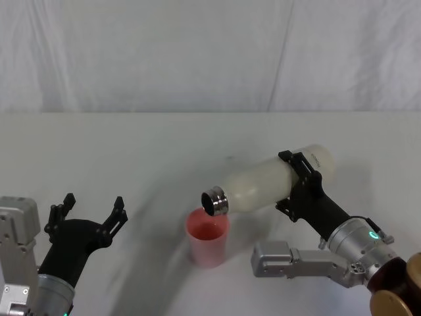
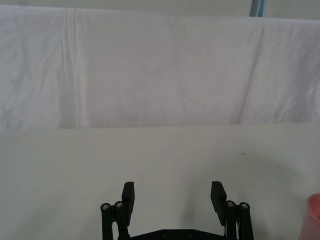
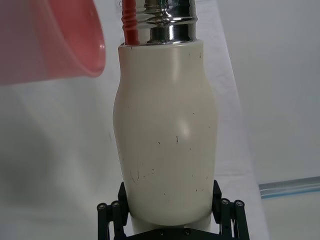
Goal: Grasp the thermos with one hand and pour water into the cup lid.
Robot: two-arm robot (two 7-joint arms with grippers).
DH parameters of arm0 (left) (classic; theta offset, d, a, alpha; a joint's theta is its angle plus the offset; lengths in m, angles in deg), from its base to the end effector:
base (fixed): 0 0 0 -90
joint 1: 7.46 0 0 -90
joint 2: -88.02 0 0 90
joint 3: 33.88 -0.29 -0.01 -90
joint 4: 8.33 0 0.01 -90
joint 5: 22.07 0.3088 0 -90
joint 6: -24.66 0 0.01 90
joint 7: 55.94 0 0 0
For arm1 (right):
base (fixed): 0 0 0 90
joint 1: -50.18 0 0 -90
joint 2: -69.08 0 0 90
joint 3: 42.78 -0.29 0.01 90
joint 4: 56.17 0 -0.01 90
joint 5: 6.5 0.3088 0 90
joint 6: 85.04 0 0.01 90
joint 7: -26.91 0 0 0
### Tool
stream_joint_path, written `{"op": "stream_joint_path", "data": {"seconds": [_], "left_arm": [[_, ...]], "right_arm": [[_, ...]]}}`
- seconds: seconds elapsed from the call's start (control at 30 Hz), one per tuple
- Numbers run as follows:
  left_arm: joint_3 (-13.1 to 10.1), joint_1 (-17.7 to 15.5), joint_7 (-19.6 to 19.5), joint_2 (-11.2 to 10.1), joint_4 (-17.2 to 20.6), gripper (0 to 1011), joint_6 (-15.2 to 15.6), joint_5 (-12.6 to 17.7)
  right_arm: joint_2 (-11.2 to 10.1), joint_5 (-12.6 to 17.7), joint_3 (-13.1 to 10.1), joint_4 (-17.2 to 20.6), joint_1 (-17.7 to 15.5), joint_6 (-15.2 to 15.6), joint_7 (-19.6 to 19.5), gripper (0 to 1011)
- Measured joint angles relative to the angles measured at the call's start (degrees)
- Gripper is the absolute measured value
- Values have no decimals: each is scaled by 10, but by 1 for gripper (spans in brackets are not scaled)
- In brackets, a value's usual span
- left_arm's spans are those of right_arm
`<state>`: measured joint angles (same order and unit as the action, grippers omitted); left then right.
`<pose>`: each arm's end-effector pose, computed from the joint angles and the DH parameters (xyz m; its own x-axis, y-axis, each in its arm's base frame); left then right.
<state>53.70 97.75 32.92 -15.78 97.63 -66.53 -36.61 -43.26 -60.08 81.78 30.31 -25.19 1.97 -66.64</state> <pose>0.2530 0.0375 -0.2852 0.1246 0.9917 -0.0327 -0.9921 0.1241 -0.0177 0.3533 0.0509 -0.2861 0.0812 -0.1545 0.9846 0.8442 0.5359 0.0144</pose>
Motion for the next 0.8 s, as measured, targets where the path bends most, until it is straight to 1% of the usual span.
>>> {"op": "stream_joint_path", "data": {"seconds": [0.17, 0.27, 0.37, 0.4, 0.57, 0.6, 0.63, 0.67, 0.7, 0.73, 0.77, 0.8], "left_arm": [[0, 0, 0, 0, 0, 1001, 0, 0], [0, 0, 0, 0, 0, 1001, 0, 0], [0, 0, 0, 0, 0, 1001, 0, 0], [0, 0, 0, 0, 0, 1001, 0, 0], [0, 0, 0, 0, 0, 1001, 0, 0], [0, 0, 0, 0, 0, 1001, 0, 0], [0, 0, 0, 0, 0, 1001, 0, 0], [0, 0, 0, 0, 0, 1001, 0, 0], [0, 0, 0, 0, 0, 1001, 0, 0], [0, 0, 0, 0, 0, 1001, 0, 0], [0, 0, 0, 0, 0, 1001, 0, 0], [0, 0, 0, 0, 0, 1001, 0, 0]], "right_arm": [[3, 20, -8, 6, -3, -4, 10, 951], [8, 51, -20, 15, -9, -11, 23, 951], [11, 70, -28, 20, -13, -14, 30, 951], [14, 84, -35, 23, -15, -16, 36, 951], [22, 128, -53, 32, -23, -22, 54, 951], [28, 159, -67, 38, -29, -24, 66, 951], [30, 169, -72, 40, -31, -25, 70, 950], [34, 187, -80, 43, -34, -25, 75, 951], [34, 187, -80, 43, -34, -25, 75, 951], [36, 196, -85, 44, -36, -25, 78, 951], [41, 215, -95, 46, -40, -25, 85, 951], [43, 225, -100, 47, -41, -25, 88, 951]]}}
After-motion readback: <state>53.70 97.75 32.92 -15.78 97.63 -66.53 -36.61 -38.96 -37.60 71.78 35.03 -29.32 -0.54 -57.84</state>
